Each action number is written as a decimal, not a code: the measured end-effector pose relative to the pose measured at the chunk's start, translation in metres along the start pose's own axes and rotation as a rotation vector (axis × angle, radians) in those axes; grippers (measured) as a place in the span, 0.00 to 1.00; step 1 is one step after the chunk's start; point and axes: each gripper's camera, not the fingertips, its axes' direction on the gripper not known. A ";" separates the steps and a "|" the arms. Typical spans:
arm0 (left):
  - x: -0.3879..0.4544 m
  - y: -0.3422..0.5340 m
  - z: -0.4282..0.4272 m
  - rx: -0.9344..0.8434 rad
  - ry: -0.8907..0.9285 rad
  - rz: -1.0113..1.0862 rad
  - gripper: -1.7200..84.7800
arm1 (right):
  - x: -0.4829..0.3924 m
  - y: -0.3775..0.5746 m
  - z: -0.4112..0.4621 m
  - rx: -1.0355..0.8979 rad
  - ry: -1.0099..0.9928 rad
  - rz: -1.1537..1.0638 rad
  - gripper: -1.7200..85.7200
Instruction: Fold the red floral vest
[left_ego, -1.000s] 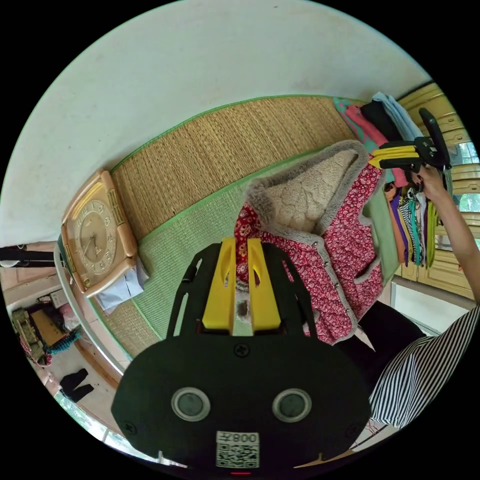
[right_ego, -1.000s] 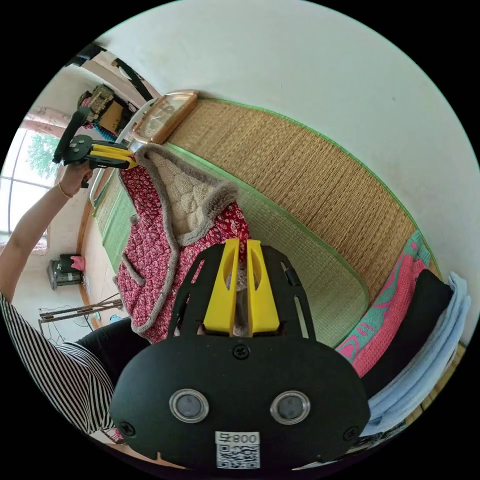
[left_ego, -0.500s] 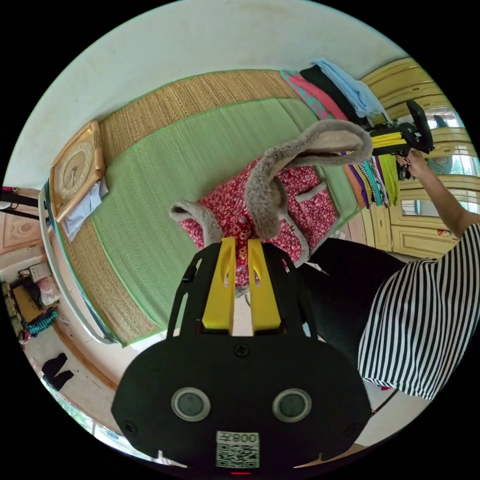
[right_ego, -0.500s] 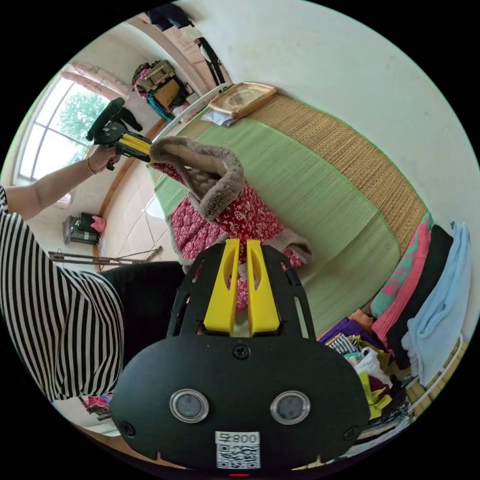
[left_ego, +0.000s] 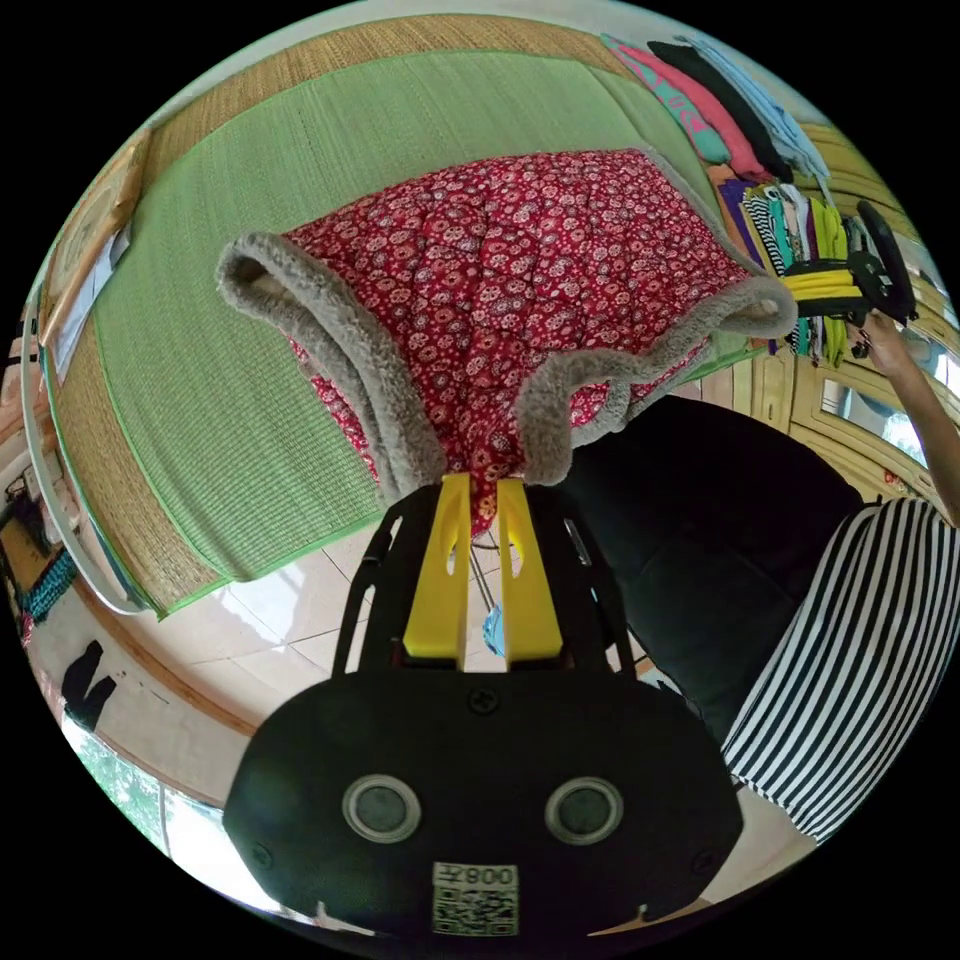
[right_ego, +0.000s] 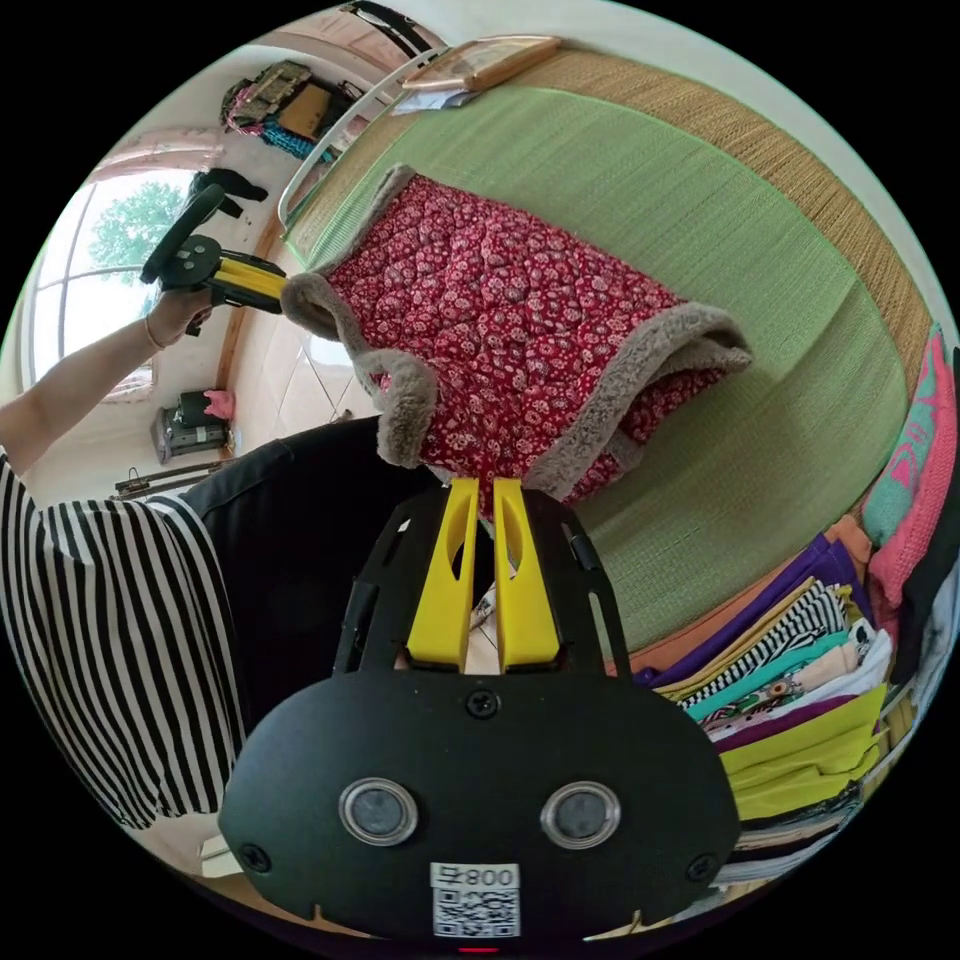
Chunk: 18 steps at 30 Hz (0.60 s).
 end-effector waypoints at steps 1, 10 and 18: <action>-0.004 0.000 0.013 -0.018 0.010 -0.017 0.08 | 0.004 0.001 0.012 -0.022 0.002 0.005 0.05; -0.032 -0.008 0.105 -0.144 0.036 -0.140 0.08 | 0.040 -0.003 0.104 -0.145 -0.033 0.054 0.05; -0.045 0.002 0.148 -0.146 0.007 -0.112 0.08 | 0.067 -0.009 0.163 -0.192 -0.040 0.060 0.06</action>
